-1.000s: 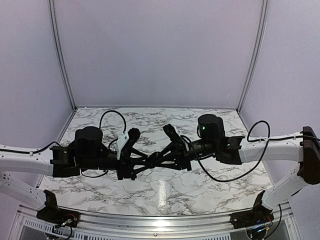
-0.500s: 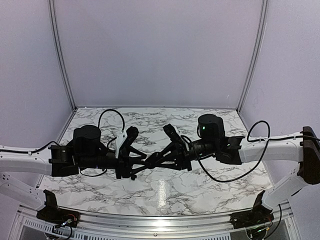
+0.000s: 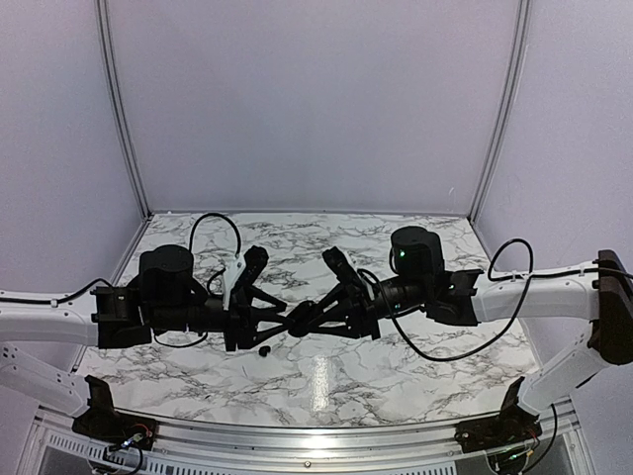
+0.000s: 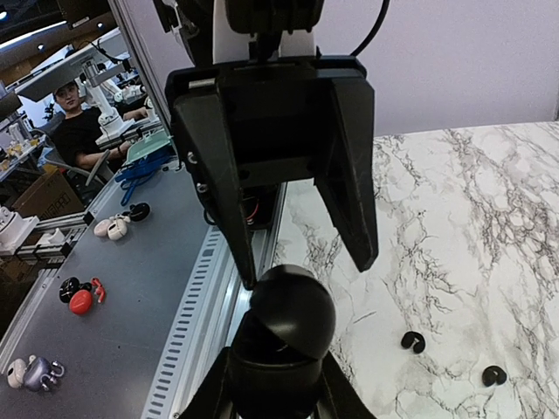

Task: Insert the wireless bluetooth earbuds into the charging case
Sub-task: Open the charging case, then pick up the right earbud from the center of the board.

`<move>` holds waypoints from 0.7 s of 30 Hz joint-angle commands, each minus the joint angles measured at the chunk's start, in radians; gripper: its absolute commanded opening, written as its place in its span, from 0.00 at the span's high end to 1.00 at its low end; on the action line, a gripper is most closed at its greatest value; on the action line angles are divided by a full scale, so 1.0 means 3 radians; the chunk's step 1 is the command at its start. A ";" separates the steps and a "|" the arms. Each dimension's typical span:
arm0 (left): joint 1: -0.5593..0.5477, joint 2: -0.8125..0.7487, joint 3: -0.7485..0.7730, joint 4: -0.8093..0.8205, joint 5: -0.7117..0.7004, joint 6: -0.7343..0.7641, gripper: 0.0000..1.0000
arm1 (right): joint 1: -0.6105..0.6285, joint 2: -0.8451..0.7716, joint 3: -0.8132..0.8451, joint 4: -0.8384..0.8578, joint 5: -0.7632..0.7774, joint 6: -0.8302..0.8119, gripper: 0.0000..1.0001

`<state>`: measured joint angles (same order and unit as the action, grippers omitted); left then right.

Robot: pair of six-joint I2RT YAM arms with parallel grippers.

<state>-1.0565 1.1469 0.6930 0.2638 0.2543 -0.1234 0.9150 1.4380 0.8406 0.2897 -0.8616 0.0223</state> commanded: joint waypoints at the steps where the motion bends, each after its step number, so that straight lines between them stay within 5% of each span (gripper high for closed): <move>1: 0.0065 -0.0070 -0.0028 0.0043 -0.0083 -0.0027 0.56 | 0.0023 0.0011 0.0021 0.0029 -0.0221 0.0010 1.00; 21: 0.0178 -0.0288 -0.0160 0.0031 -0.0042 -0.0112 0.52 | -0.0175 -0.0232 -0.0275 0.0551 -0.0262 0.0289 1.00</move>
<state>-1.0275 1.1053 0.6636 0.2634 0.2348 -0.1371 0.8978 1.4120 0.7841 0.3546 -0.9134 0.0551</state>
